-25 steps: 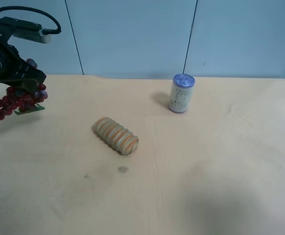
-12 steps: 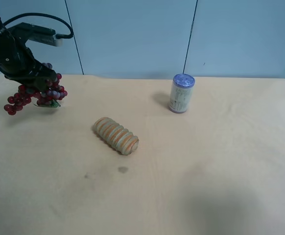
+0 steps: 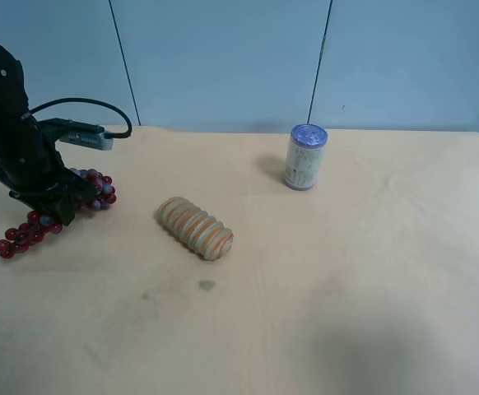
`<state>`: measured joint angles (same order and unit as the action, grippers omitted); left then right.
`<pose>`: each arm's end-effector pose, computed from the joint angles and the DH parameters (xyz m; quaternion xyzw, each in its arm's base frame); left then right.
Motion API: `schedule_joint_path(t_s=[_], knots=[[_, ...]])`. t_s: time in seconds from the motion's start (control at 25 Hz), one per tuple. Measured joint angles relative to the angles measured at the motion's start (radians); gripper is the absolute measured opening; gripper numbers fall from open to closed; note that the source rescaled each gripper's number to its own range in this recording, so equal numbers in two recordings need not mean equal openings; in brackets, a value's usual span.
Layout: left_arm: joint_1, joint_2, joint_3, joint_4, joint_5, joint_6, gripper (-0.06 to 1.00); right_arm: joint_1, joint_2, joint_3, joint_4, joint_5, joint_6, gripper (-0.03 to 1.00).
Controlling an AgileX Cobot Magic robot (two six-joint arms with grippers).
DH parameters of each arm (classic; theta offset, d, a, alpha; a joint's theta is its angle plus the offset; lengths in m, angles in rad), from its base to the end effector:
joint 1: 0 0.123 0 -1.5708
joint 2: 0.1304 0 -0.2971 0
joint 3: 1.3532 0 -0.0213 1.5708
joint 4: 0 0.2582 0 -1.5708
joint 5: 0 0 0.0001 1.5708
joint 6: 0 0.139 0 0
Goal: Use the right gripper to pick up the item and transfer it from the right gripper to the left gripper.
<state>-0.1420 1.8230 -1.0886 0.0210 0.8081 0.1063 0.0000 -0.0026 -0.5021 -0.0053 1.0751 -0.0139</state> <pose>0.3425 -0.0468 0.1219 0.1304 0.9898 0.0070 0.0578 0.0308 -0.0006 0.2579 -0.0058 0.8557 -0.0062 0.5174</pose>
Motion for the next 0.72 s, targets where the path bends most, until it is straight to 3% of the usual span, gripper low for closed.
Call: schedule_joint_path(t_s=[0.08, 0.12, 0.32, 0.72], knots=[[0.000, 0.000, 0.031, 0.000, 0.002, 0.000, 0.01, 0.000, 0.000, 0.000, 0.000, 0.000, 0.000, 0.98], [0.000, 0.000, 0.045, 0.000, 0.002, 0.000, 0.07, 0.000, 0.000, 0.000, 0.000, 0.000, 0.000, 0.98], [0.000, 0.000, 0.105, -0.003, 0.001, -0.014, 0.56, 0.000, 0.000, 0.000, 0.005, 0.000, 0.000, 0.98], [0.000, 0.000, 0.112, -0.011, -0.068, -0.052, 0.70, 0.000, 0.000, 0.000, 0.000, 0.000, 0.000, 0.98]])
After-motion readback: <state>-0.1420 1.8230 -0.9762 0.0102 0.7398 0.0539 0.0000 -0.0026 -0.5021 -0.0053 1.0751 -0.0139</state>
